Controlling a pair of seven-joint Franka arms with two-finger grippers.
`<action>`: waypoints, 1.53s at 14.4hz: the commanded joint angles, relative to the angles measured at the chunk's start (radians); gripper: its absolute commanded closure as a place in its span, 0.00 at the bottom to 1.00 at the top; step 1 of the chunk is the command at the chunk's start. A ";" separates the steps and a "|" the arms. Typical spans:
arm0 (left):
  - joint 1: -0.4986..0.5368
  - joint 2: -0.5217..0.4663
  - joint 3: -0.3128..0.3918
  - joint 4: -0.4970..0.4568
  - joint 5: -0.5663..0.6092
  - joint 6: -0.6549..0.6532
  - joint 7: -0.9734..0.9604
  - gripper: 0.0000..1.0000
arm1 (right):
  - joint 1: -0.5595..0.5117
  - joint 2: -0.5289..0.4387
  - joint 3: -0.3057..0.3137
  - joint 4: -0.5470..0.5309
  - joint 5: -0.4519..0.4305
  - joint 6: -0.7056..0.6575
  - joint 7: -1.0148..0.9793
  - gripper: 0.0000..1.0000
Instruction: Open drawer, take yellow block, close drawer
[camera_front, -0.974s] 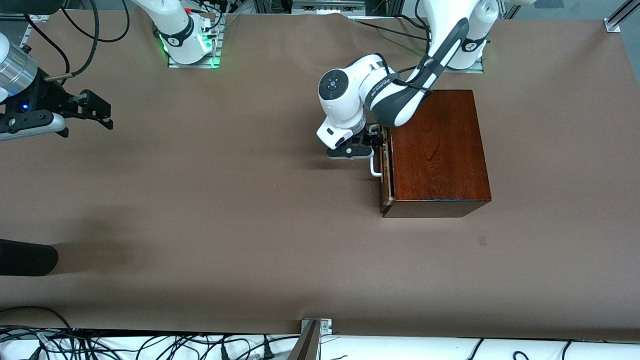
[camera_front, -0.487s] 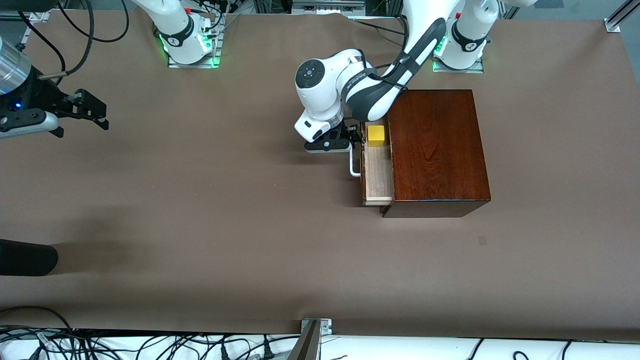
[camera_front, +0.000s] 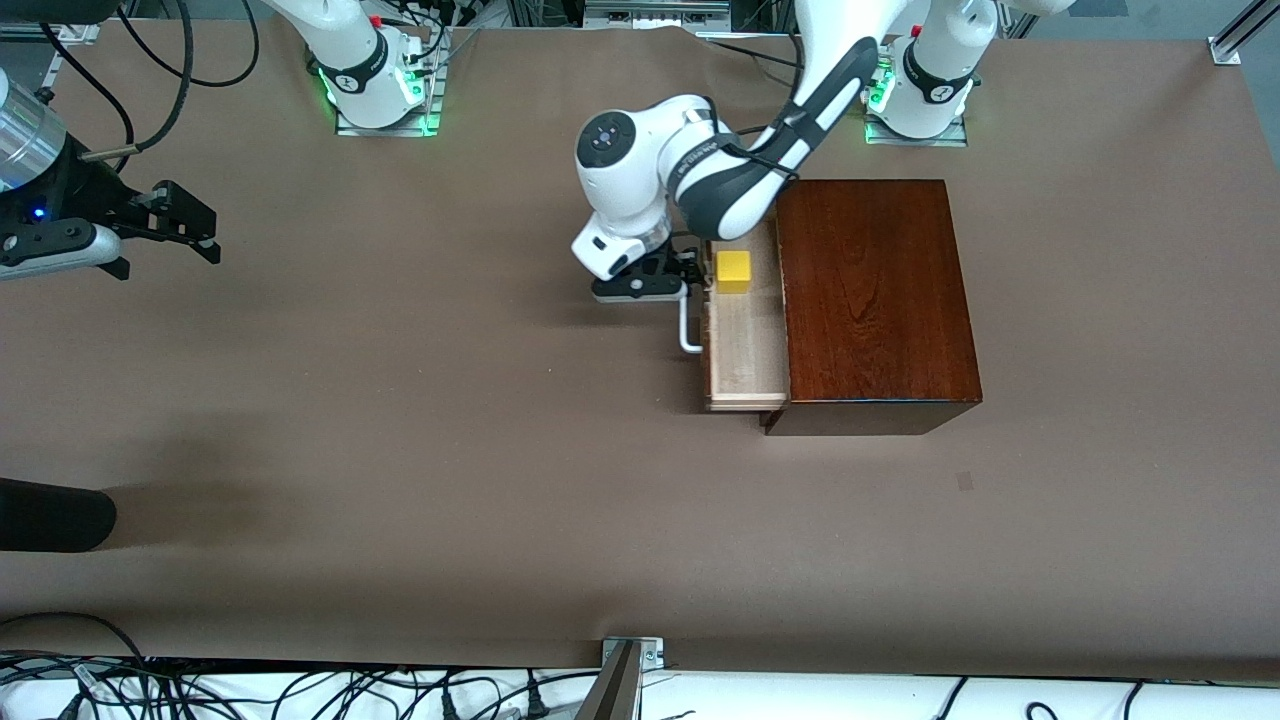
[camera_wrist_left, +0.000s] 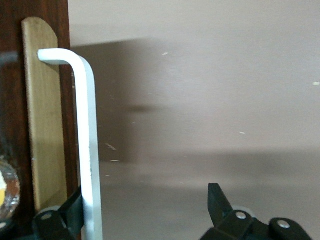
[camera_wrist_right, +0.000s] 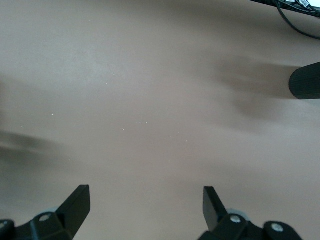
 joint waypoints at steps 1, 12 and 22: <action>-0.022 0.055 -0.011 0.069 -0.031 0.030 -0.019 0.00 | -0.001 0.016 0.000 0.026 0.005 -0.003 -0.010 0.00; 0.045 -0.112 -0.013 0.158 -0.136 -0.154 0.034 0.00 | -0.004 0.068 -0.004 0.028 0.001 0.047 -0.010 0.00; 0.480 -0.334 0.027 0.219 -0.257 -0.556 0.692 0.00 | 0.119 0.111 0.137 0.035 0.030 -0.002 -0.169 0.00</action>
